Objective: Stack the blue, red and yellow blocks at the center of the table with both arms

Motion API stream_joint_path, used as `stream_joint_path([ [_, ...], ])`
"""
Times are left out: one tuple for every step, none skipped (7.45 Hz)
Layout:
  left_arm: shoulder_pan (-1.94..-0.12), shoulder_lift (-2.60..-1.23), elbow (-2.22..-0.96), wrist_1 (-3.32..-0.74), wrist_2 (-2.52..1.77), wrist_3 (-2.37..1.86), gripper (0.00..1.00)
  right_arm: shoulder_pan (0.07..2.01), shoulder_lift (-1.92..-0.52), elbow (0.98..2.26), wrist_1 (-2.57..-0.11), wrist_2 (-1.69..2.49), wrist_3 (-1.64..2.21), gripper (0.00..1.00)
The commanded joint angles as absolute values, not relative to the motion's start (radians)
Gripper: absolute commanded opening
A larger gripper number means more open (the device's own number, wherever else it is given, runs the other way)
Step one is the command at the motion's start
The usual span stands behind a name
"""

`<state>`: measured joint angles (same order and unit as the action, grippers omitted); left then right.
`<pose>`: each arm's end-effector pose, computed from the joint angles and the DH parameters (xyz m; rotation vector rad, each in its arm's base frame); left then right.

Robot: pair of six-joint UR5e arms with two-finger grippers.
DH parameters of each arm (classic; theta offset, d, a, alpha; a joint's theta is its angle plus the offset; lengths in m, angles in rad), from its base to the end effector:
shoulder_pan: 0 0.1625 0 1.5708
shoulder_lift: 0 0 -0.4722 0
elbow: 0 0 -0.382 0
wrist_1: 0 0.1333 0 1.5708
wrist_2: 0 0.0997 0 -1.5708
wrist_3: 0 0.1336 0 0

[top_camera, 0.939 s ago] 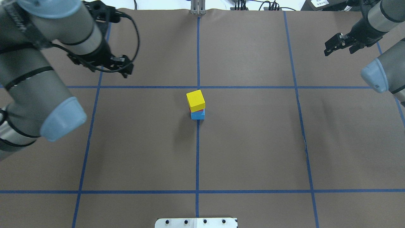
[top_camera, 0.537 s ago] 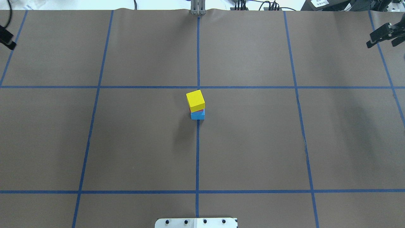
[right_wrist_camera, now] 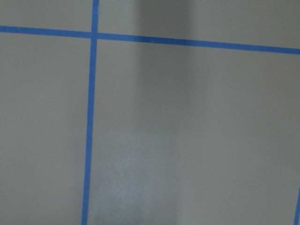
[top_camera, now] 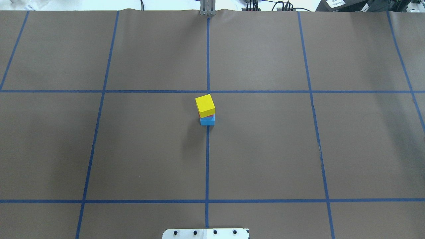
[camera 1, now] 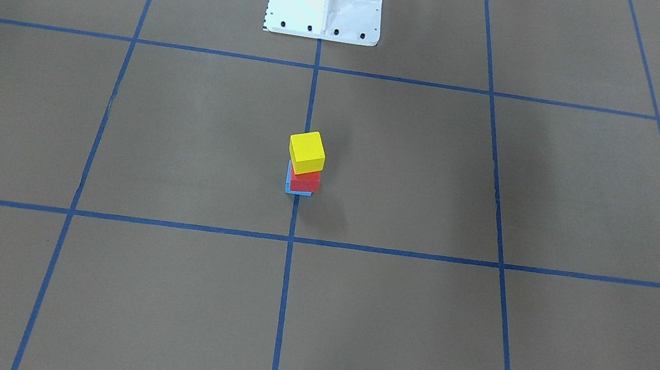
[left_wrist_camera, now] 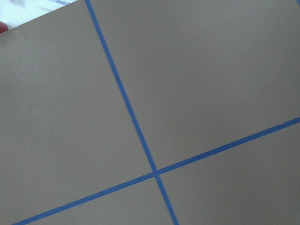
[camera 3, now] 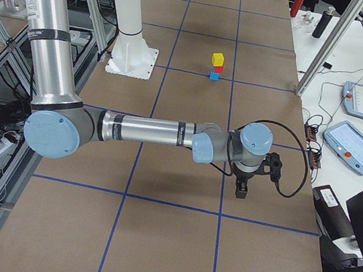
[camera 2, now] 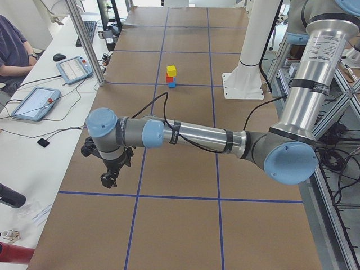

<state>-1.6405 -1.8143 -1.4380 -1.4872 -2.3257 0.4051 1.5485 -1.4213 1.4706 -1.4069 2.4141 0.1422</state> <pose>-0.0832 -0.5915 0.6731 0.2036 0.7311 0.3295 0.0208 -0.5687 0.6763 0.1307 -0.8534 0.0225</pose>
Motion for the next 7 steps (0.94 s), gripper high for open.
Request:
stream_joint_path([
  [-1.626,-1.729,-1.384,-1.622,-2.321,0.407,1.0,1.56,-1.536,1.552,-1.411,2.416,0.135,1.0],
  [-1.618,-1.726,-1.387,-1.634,-2.322,0.321,1.0,1.56,-1.577,1.577,-1.411,2.416,0.135,1.0],
  [-1.612,-1.7,-1.444,-1.634,-2.324,0.208,1.0,1.56,-1.604,1.592,-1.411,2.415,0.135,1.0],
  [-1.582,-1.633,-1.554,-1.632,-2.318,0.157,1.0,1.56,-1.611,1.594,-1.411,2.414,0.138,1.0],
  [-1.569,-1.582,-1.645,-1.625,-2.319,0.094,1.0,1.56,-1.608,1.594,-1.411,2.414,0.144,1.0],
  [-1.556,-1.542,-1.69,-1.624,-2.319,0.075,1.0,1.559,-1.608,1.594,-1.411,2.414,0.146,1.0],
  [-1.555,-1.534,-1.68,-1.623,-2.318,0.077,1.0,1.559,-1.608,1.594,-1.411,2.414,0.147,1.0],
])
